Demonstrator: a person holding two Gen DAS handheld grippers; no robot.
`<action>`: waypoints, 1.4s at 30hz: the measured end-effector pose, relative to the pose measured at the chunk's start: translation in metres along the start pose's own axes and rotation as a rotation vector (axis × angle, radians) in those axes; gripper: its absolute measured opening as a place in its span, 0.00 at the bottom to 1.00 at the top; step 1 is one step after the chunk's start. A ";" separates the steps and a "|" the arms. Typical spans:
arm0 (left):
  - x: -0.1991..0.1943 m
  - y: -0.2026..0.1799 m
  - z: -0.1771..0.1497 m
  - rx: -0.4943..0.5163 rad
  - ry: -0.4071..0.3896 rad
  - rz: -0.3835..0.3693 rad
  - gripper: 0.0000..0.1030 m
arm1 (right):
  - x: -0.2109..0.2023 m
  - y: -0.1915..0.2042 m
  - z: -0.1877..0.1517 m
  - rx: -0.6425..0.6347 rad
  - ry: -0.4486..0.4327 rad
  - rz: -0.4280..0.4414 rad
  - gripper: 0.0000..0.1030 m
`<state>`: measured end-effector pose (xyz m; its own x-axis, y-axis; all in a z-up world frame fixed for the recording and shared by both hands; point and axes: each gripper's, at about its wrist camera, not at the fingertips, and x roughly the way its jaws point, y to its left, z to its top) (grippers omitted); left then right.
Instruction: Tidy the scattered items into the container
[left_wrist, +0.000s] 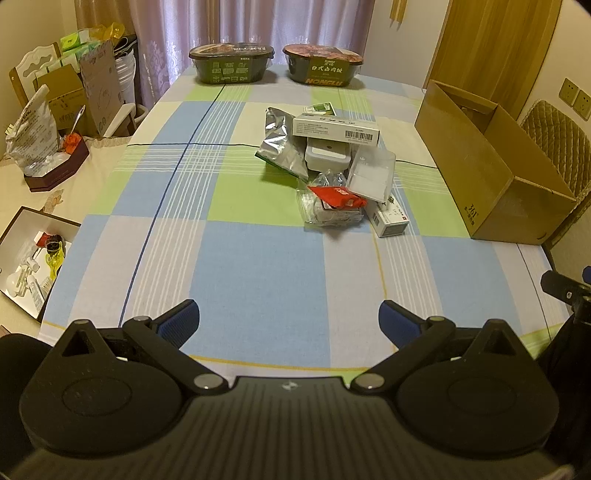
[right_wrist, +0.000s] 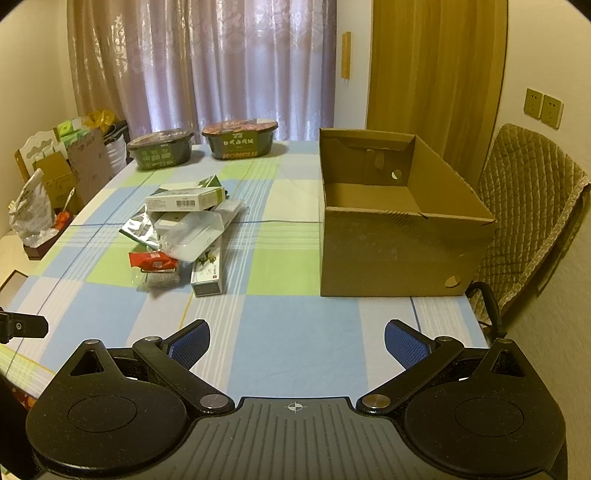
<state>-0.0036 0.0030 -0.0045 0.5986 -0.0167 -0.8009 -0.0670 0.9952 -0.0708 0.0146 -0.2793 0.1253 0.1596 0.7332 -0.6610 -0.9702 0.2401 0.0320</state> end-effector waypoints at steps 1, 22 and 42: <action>0.000 0.000 0.000 -0.002 0.002 -0.002 0.99 | 0.000 0.000 0.000 0.000 0.002 0.000 1.00; 0.008 0.002 0.000 0.004 0.015 0.003 0.99 | 0.009 0.001 0.002 0.007 0.052 -0.026 1.00; 0.059 -0.004 0.040 0.163 0.013 -0.051 0.99 | 0.064 0.028 0.037 -0.115 0.108 0.093 1.00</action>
<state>0.0645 0.0020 -0.0277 0.5874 -0.0675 -0.8065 0.0936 0.9955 -0.0152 0.0045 -0.2026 0.1115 0.0538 0.6750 -0.7359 -0.9953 0.0956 0.0148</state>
